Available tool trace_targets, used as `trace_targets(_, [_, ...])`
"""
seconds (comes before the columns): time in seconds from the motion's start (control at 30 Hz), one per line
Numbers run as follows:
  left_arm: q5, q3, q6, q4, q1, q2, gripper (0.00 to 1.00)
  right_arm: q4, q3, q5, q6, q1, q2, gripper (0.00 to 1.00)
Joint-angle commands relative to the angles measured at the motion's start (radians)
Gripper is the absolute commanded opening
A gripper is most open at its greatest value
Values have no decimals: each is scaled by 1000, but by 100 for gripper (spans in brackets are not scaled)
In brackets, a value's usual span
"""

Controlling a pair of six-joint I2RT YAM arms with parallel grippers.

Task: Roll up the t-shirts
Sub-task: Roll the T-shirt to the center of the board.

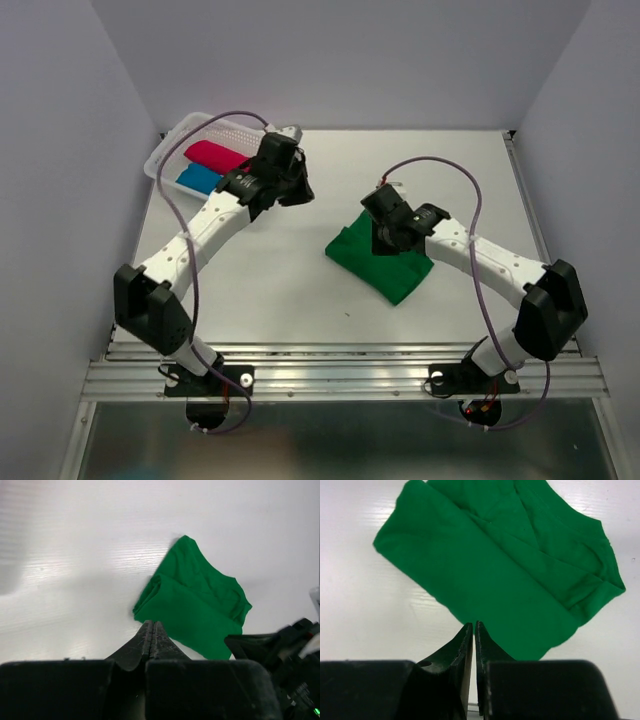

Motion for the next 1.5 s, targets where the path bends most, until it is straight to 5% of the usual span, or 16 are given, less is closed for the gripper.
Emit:
trace_targets(0.0, [-43, -105, -25, -48, 32, -155, 3, 76, -3, 18, 9, -5, 87, 11])
trace_targets(0.23, [-89, -249, -94, -66, 45, -359, 3, 214, -149, 42, 32, -5, 265, 9])
trace_targets(0.47, [-178, -303, -126, -105, 51, -513, 4, 144, -98, 10, -28, -5, 97, 13])
trace_targets(0.67, [-209, -335, -174, -85, 51, -576, 6, -5, 32, 41, -157, 38, 42, 46])
trace_targets(0.73, [-213, -354, -188, -79, 52, -583, 6, -34, 45, 64, -218, 66, 65, 67])
trace_targets(0.9, [-253, -381, -198, -71, 51, -600, 6, -28, 36, 198, -342, 194, 129, 99])
trace_targets(1.2, [-359, -409, -194, -56, 52, -649, 11, 142, -92, 348, -551, 233, 140, 100])
trace_targets(1.47, [-350, -414, -191, -45, 52, -610, 12, 234, -156, 201, -643, 233, 123, 97])
